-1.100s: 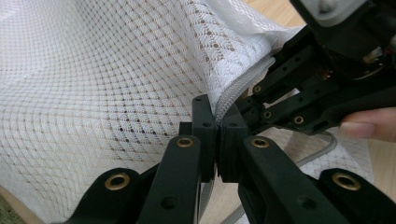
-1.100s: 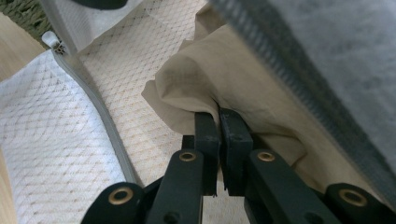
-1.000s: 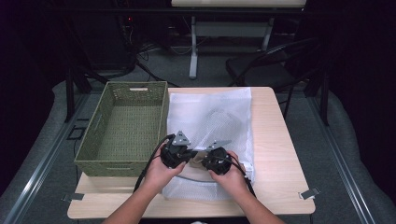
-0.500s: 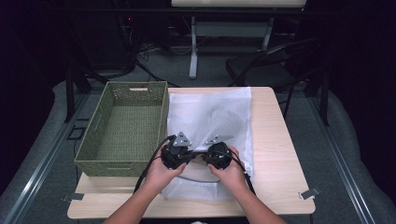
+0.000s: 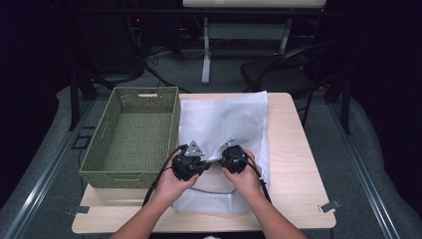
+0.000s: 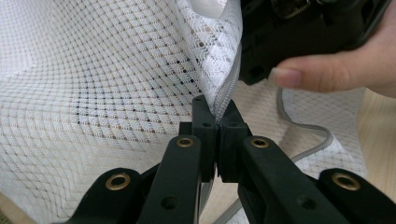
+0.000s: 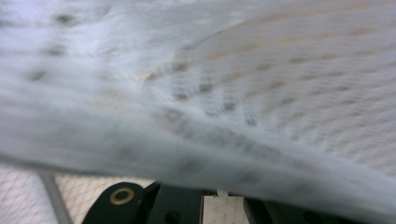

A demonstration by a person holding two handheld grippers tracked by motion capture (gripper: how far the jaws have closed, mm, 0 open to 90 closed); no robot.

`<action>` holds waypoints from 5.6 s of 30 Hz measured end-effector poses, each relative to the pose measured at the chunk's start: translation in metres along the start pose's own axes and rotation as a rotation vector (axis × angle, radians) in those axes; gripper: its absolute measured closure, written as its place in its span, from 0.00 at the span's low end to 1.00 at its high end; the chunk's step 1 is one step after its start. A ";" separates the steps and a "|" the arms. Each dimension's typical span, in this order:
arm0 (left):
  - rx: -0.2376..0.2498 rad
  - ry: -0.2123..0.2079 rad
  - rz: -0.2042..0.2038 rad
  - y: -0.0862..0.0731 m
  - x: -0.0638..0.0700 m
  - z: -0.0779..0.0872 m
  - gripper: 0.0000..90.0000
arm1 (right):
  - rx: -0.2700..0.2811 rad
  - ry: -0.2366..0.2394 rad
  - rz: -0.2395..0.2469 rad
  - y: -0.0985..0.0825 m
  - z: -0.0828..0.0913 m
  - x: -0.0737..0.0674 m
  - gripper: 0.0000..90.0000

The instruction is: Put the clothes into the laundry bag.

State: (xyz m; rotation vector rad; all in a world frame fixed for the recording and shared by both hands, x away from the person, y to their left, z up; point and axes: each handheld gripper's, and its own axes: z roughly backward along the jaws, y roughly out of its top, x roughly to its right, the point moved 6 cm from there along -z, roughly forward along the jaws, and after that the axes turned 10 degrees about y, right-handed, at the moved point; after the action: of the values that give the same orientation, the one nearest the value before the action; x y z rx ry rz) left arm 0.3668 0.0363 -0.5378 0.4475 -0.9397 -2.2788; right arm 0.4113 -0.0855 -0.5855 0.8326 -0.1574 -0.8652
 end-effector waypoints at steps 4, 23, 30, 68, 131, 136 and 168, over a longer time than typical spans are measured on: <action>-0.003 0.001 -0.004 0.000 0.000 -0.001 0.98 | 0.004 -0.016 -0.021 -0.001 0.001 0.008 0.97; 0.004 0.007 0.004 -0.001 -0.002 -0.002 0.98 | -0.006 0.000 -0.023 -0.003 -0.001 0.005 0.95; 0.002 0.005 0.002 0.000 -0.003 -0.001 0.98 | -0.008 0.003 -0.020 -0.003 0.001 0.004 0.92; 0.022 0.015 0.003 0.003 -0.004 0.005 0.98 | 0.056 0.014 0.089 -0.039 0.093 -0.020 0.72; -0.041 0.101 -0.099 -0.036 0.010 -0.011 0.68 | 0.086 -0.079 0.061 -0.048 0.118 0.031 0.99; -0.051 0.122 -0.111 -0.046 0.011 -0.017 0.69 | 0.094 -0.081 0.058 -0.048 0.119 0.030 0.99; -0.124 0.138 -0.134 -0.058 0.010 -0.041 0.99 | 0.054 -0.071 0.048 -0.055 0.119 0.034 0.99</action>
State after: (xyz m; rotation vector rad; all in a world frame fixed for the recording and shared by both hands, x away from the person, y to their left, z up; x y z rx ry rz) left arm 0.3558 0.0406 -0.6081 0.6211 -0.7142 -2.3757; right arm 0.3479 -0.1995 -0.5491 0.8460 -0.2628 -0.8486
